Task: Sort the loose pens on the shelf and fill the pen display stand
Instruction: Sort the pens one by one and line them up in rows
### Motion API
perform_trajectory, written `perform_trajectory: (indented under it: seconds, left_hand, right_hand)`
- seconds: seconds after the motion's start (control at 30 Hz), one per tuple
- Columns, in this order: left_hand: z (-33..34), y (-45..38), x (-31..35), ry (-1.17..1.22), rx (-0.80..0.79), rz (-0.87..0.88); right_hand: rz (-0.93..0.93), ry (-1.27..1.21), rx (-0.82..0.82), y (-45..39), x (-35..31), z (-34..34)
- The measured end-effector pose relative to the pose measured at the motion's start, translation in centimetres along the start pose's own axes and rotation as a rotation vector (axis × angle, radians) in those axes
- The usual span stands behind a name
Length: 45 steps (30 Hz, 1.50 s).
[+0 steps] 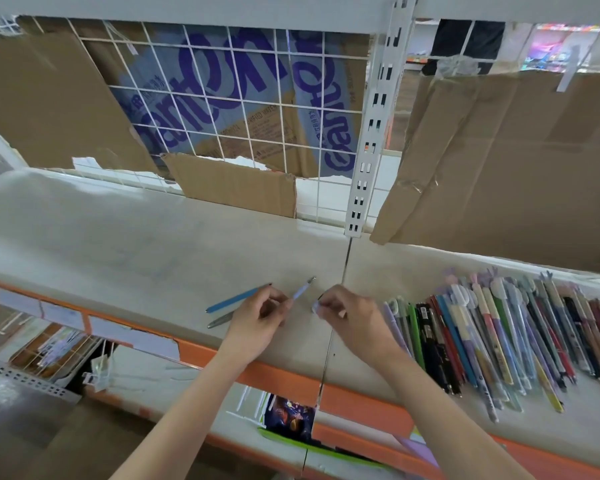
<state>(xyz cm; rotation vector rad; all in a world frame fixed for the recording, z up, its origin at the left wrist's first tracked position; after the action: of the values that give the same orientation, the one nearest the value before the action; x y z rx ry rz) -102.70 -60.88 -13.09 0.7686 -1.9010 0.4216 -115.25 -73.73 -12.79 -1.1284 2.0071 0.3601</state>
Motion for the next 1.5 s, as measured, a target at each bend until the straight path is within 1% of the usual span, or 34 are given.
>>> perform_trajectory:
  seconds: [0.07,0.1,0.17,0.23,0.27,0.4,0.5,0.57,0.7,0.83,0.97,1.03,1.13,1.23,1.3,1.37,1.5]
  left_hand:
    - [-0.3,0.2,0.0,-0.043,-0.040,0.035]
    - [-0.5,0.3,0.0,-0.056,-0.051,0.047]
    - [-0.5,0.4,0.1,-0.074,-0.059,0.072]
    - [-0.5,0.5,0.3,-0.063,-0.069,0.082]
    - [-0.4,0.5,0.4,-0.057,-0.073,0.082]
    - [-0.1,0.5,0.6,-0.055,-0.106,0.083]
    - [0.1,0.7,0.7,-0.027,-0.121,0.083]
    - [0.2,0.9,0.9,-0.017,-0.128,0.085]
    - [0.0,1.1,0.8,0.019,-0.133,0.072]
    - [0.1,1.3,1.0,0.021,-0.136,0.078]
    - [0.4,1.4,1.1,0.016,-0.122,0.074]
    - [0.6,1.6,1.0,0.010,-0.136,0.057]
    - [1.1,1.8,1.0,0.002,-0.149,0.037]
    - [1.4,1.9,1.1,0.015,-0.153,0.019]
    - [1.6,1.9,1.3,0.041,-0.157,-0.003]
    - [1.8,1.9,1.3,0.052,-0.160,-0.023]
    - [1.8,1.8,1.2,0.000,-0.161,-0.042]
  right_hand:
    - [0.128,-0.284,0.030,-0.2,0.3,-1.2]
    - [0.168,-0.386,0.037,-0.3,0.5,-1.7]
    - [0.225,-0.515,0.039,-0.5,0.7,-2.3]
    - [0.249,-0.592,0.053,-0.3,0.7,-2.7]
    - [0.235,-0.589,0.060,-0.2,0.7,-2.8]
    - [0.120,-0.433,0.034,0.0,0.4,-3.0]
    - [0.076,-0.404,0.000,0.2,0.3,-3.1]
    - [0.092,-0.466,-0.013,0.3,0.3,-3.0]
    - [0.132,-0.602,0.095,0.2,1.0,-3.2]
    - [0.120,-0.620,0.056,0.4,1.3,-2.8]
    - [0.146,-0.686,0.178,0.5,1.8,-2.7]
    - [0.145,-0.684,0.155,0.6,2.0,-2.8]
    - [0.150,-0.681,0.062,0.9,2.0,-2.3]
    - [0.172,-0.702,0.038,1.0,1.8,-1.8]
    - [0.229,-0.794,0.066,1.1,1.6,-1.6]
    - [0.297,-0.865,0.138,1.2,1.2,-1.2]
    - [0.350,-0.873,0.288,1.7,-0.4,1.0]
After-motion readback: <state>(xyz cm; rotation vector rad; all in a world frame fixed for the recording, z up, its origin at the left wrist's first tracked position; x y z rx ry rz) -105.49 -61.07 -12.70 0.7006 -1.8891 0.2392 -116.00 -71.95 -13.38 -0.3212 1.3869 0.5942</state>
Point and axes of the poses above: each hand's wrist, its own y-axis away from the middle knuckle, its own z-axis out of the palm, x = y × z, the point moved 1 cm from there along -y, towards the middle knuckle
